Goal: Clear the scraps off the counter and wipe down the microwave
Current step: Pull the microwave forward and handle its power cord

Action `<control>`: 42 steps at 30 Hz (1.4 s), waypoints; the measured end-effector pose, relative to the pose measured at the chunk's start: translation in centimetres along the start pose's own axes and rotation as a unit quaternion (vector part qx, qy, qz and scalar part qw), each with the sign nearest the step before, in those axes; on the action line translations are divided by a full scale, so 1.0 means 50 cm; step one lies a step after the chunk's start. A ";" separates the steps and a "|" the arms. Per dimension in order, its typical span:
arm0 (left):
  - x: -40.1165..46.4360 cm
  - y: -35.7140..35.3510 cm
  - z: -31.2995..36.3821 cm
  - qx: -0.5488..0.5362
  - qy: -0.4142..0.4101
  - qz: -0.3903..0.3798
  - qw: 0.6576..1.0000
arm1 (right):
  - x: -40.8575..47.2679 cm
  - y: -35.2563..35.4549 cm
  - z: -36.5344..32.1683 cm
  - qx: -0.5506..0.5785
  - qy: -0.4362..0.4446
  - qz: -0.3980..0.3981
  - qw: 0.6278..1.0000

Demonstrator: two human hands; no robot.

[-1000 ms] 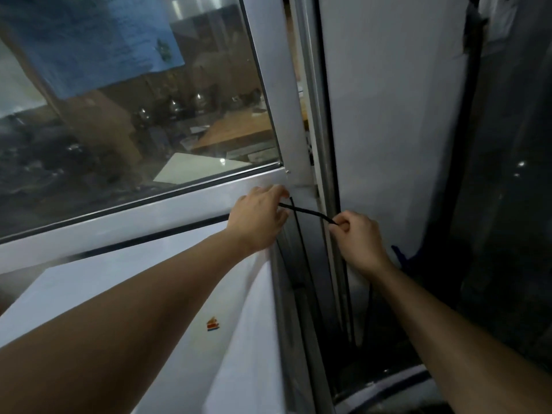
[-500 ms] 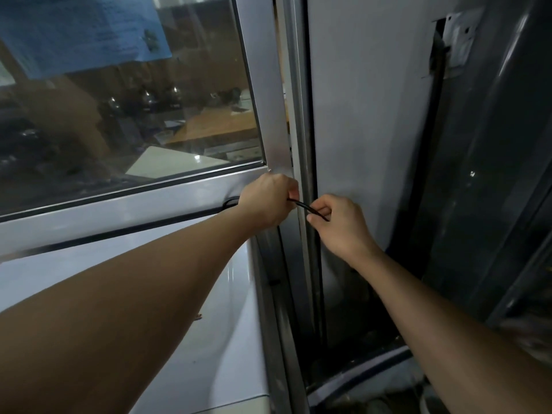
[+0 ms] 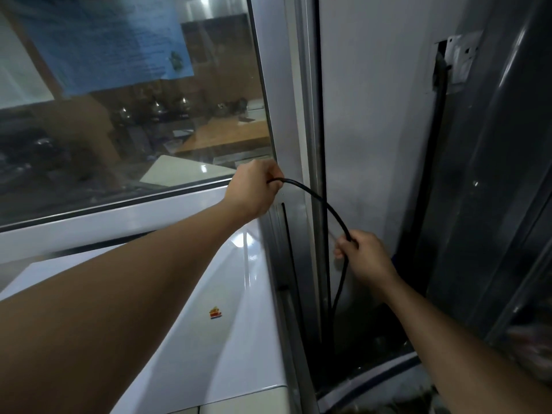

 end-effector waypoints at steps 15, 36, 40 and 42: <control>0.007 0.005 0.228 0.038 -0.094 -0.080 0.992 | -0.004 0.210 -0.253 0.008 0.073 0.038 0.997; -0.034 0.178 0.283 -0.096 -0.087 -0.018 0.991 | -0.130 0.369 -0.278 -0.153 0.039 0.101 0.982; -0.072 0.158 0.389 -0.020 -0.178 -0.070 0.981 | -0.160 0.418 -0.351 -0.156 0.061 0.111 0.980; -0.092 0.145 0.427 0.015 -0.213 -0.090 0.973 | -0.175 0.430 -0.385 -0.145 0.073 0.107 0.981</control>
Point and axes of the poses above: each hand's wrist, its own x-axis towards the middle knuckle, its own y-axis out of the back of the hand, z = x × y, the point moved 10 cm from there along x, towards the middle knuckle, and after that the axes turned 15 degrees about -x, right-handed, at the moved point
